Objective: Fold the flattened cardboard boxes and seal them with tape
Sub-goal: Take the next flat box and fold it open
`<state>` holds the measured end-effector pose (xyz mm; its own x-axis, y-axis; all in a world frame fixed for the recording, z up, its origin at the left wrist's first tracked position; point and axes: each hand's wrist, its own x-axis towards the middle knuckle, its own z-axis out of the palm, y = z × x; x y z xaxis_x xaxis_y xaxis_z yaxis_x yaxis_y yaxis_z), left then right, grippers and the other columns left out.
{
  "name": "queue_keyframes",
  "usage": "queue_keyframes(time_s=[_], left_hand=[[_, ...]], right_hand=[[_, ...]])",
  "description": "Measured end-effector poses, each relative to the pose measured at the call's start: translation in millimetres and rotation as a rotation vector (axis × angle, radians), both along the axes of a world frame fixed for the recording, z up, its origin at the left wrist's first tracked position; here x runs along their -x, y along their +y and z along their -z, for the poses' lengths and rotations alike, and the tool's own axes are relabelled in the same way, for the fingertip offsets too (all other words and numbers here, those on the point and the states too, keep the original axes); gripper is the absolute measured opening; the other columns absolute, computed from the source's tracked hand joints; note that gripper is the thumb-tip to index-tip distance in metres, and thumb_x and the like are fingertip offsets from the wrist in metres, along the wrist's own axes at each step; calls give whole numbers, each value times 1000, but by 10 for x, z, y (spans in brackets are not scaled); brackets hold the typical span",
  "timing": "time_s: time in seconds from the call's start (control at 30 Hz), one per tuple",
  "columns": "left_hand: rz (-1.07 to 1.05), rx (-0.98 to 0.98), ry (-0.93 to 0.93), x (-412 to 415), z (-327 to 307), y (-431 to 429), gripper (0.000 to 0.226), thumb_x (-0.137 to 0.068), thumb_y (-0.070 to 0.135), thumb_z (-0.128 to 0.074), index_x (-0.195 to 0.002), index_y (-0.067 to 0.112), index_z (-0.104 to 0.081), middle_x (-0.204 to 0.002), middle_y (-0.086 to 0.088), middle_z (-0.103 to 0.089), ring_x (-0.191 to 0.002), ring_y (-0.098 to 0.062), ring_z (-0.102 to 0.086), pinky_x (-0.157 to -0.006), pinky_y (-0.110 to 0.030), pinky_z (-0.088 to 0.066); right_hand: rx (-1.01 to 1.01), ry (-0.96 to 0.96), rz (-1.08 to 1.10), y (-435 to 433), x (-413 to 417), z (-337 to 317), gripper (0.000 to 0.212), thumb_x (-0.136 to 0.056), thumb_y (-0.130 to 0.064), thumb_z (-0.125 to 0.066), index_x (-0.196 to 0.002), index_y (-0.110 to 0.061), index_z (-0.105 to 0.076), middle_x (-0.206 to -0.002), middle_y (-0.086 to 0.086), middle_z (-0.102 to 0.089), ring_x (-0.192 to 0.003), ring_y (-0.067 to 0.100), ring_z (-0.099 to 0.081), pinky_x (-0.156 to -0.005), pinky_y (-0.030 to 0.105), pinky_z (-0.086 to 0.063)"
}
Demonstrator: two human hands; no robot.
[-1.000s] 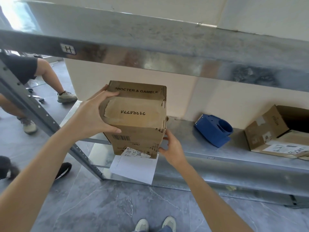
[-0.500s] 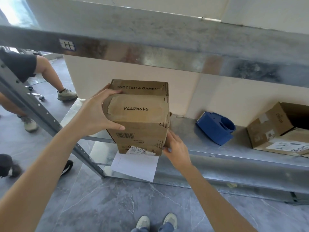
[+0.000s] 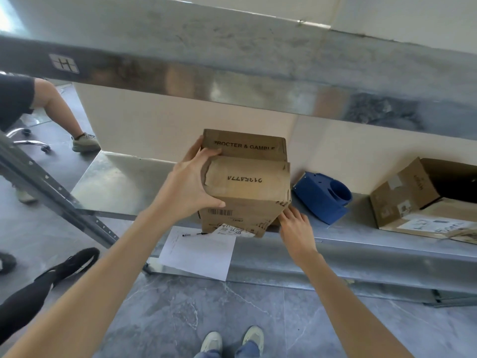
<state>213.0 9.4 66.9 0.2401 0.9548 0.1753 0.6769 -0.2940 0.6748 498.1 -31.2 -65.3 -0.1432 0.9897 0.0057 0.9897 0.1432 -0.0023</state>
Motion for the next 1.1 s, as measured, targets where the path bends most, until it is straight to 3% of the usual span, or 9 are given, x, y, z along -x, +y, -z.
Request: queue_keyframes(time_s=[0.23, 0.37, 0.53, 0.77, 0.9, 0.97, 1.03, 1.1], left_hand=[[-40, 26, 17, 72, 7, -170, 107, -46, 28, -99, -140, 38, -47, -162, 18, -20, -139, -17, -37, -109, -35, -36], [-79, 3, 61, 202, -202, -192, 109, -46, 28, -99, -141, 35, -47, -161, 17, -22, -136, -19, -43, -109, -46, -43], [-100, -16, 146, 72, -159, -307, 108, -48, 25, -100, -141, 28, -47, -165, 11, -15, -128, -24, -54, -100, -48, -51], [-150, 83, 12, 108, 242, -336, 110, -44, 32, -100, -140, 41, -48, -162, 13, -21, -139, -19, -40, -109, -43, -40], [-92, 110, -5, 53, 321, -259, 109, -45, 31, -99, -140, 44, -46, -161, 19, -20, -140, -17, -38, -109, -43, -40], [-81, 106, 4, 29, 329, -211, 109, -46, 33, -98, -140, 43, -46, -160, 20, -20, -139, -17, -38, -108, -45, -42], [-78, 99, 7, 27, 339, -183, 109, -45, 34, -98, -140, 43, -45, -159, 20, -20, -138, -16, -39, -108, -45, -42], [-68, 91, 8, 41, 359, -181, 108, -46, 35, -98, -140, 43, -44, -159, 21, -19, -137, -15, -39, -106, -41, -42]], right_hand=[[127, 33, -38, -25, 18, 41, 73, -86, -7, -64, -152, -19, -36, -152, 4, -42, -134, 29, -42, -102, 39, -44], [53, 55, -96, 71, 226, 48, 71, -77, 1, -70, -144, -13, -49, -145, 12, -51, -128, 36, -51, -93, 45, -50], [126, 4, -111, 146, 343, 201, 66, -90, -6, -61, -150, -15, -35, -158, 8, -30, -141, 32, -31, -105, 40, -40], [72, 84, -199, 101, 9, 228, 74, -70, 8, -72, -139, -13, -54, -144, 11, -50, -123, 39, -51, -85, 45, -56], [259, 17, -231, 129, -194, 199, 84, -79, -8, -66, -154, -24, -31, -153, 2, -33, -137, 29, -33, -109, 41, -38], [342, -41, -257, 150, -263, 156, 88, -81, -14, -65, -157, -27, -22, -159, 0, -24, -142, 26, -26, -113, 39, -30], [409, 57, -233, 158, -307, 74, 87, -81, -12, -64, -157, -28, -24, -161, -1, -24, -143, 25, -28, -111, 39, -32], [408, 311, -141, 163, -324, -47, 77, -81, -5, -62, -152, -24, -38, -155, 3, -39, -136, 27, -42, -103, 37, -43]])
